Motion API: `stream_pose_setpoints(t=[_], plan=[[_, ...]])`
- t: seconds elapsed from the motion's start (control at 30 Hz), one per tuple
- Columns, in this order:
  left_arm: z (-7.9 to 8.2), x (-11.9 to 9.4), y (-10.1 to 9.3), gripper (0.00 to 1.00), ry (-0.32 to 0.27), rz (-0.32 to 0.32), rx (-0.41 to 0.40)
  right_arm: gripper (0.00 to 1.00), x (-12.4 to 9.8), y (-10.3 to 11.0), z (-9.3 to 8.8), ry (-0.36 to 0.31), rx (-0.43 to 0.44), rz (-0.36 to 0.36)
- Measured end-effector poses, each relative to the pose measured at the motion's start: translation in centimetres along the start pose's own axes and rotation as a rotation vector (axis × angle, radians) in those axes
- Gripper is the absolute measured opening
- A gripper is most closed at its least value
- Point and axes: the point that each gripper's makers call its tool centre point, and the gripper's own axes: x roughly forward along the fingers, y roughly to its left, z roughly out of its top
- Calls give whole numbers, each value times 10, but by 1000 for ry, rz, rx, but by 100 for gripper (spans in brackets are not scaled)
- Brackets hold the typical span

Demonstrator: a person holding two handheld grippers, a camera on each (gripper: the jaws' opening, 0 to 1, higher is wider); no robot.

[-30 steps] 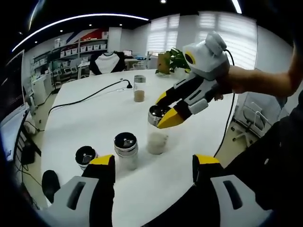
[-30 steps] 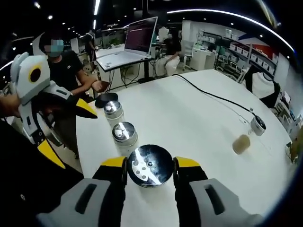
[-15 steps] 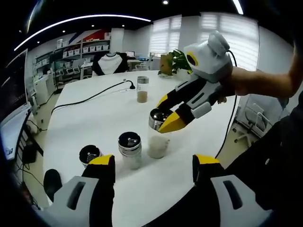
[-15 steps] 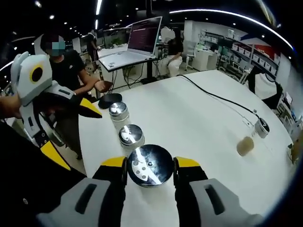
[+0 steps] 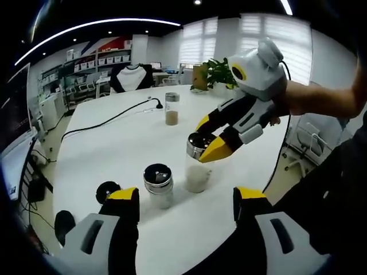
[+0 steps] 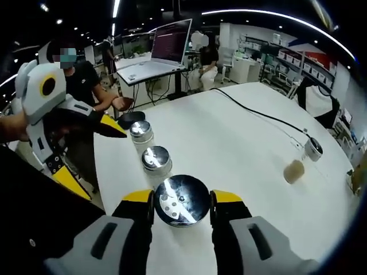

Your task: Rotate the seasoning bottle until the label or dispensing opening points toward the visible target arrow and the bottle remains upright within the marked orientation range

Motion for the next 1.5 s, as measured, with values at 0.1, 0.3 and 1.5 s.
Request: stream_pose_setpoints(t=[0.1,0.3,1.5], plan=[[2,-1,3,70,-10,7,-8,36,0,0,0,0,-2,0],[3,-3,8,70,-15,23,-13,36,-4,0,3,-28,5,2],[12,3,38,72,-17,106,-28,40,-49,-84,26,-86,-2,-79]])
